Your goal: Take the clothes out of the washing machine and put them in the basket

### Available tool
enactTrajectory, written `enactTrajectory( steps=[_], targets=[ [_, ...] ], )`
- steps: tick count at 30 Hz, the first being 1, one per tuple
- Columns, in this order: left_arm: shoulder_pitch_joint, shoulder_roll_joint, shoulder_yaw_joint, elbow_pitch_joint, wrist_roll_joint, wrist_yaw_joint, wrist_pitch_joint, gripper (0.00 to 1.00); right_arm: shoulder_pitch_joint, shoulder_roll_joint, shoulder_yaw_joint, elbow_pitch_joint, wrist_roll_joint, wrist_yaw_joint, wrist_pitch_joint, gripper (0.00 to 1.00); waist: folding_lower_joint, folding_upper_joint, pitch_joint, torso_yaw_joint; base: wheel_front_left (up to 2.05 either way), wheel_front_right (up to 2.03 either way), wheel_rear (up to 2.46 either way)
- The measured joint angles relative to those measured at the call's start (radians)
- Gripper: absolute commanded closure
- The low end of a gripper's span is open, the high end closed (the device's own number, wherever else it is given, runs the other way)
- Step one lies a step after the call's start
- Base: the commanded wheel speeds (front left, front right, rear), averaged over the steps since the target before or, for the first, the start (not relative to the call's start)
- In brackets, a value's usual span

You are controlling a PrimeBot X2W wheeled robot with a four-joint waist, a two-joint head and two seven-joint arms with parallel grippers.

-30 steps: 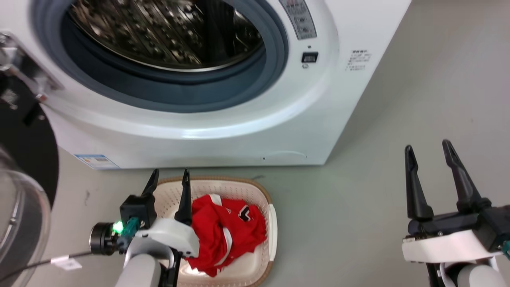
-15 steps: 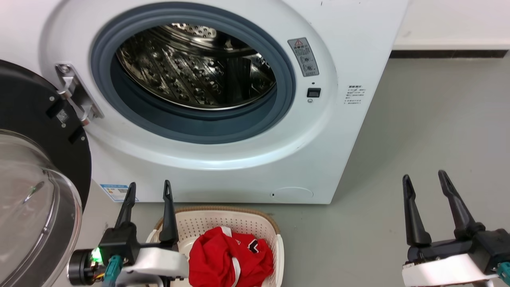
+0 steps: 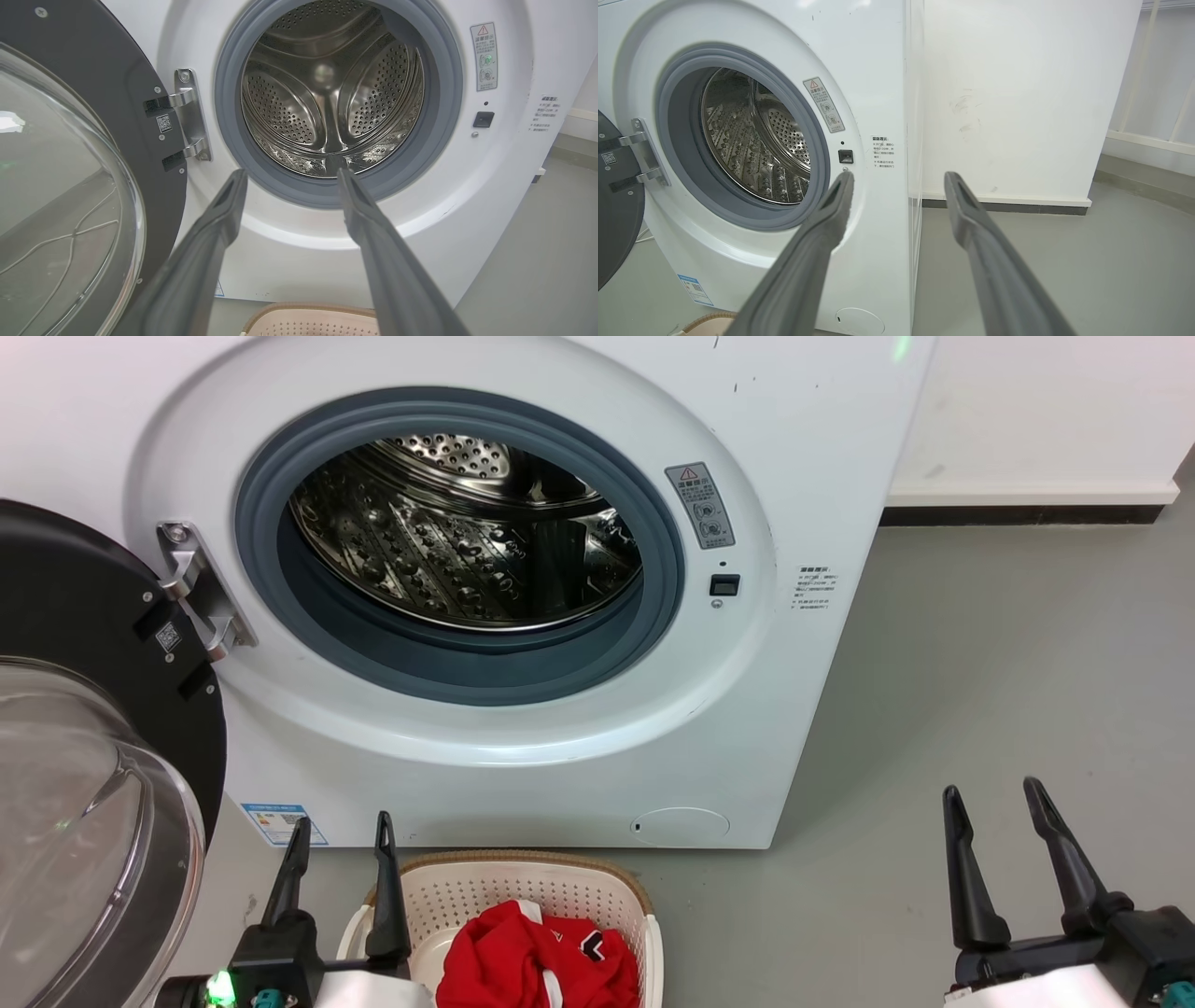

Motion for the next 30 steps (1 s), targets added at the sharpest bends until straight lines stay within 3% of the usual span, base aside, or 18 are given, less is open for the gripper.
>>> enactTrajectory(
  steps=[16,17,23,30],
  targets=[
    [0.019,-0.001,0.0,0.013,-0.002,0.0,0.0,0.0,0.014,0.0,0.001,0.011,0.014,0.0,0.0,0.0,0.0001,0.0,-0.024,-0.008,0.0,0.0,0.0],
    [0.019,-0.001,0.001,0.014,-0.002,0.0,0.0,1.0,0.014,0.0,0.001,0.011,0.014,0.0,0.0,1.0,0.0001,0.0,-0.024,-0.009,0.0,0.0,0.0],
    [0.036,-0.001,-0.005,0.061,-0.016,-0.002,0.008,1.0,0.018,0.0,0.004,0.057,0.025,0.0,0.006,1.0,0.0001,0.0,-0.024,-0.009,0.0,0.0,0.0],
    [0.031,0.001,0.001,0.074,-0.167,-0.021,0.039,1.0,0.014,-0.004,0.006,0.082,0.18,0.0,0.028,1.0,0.0001,0.0,-0.023,-0.008,0.0,0.0,0.0]
  ],
)
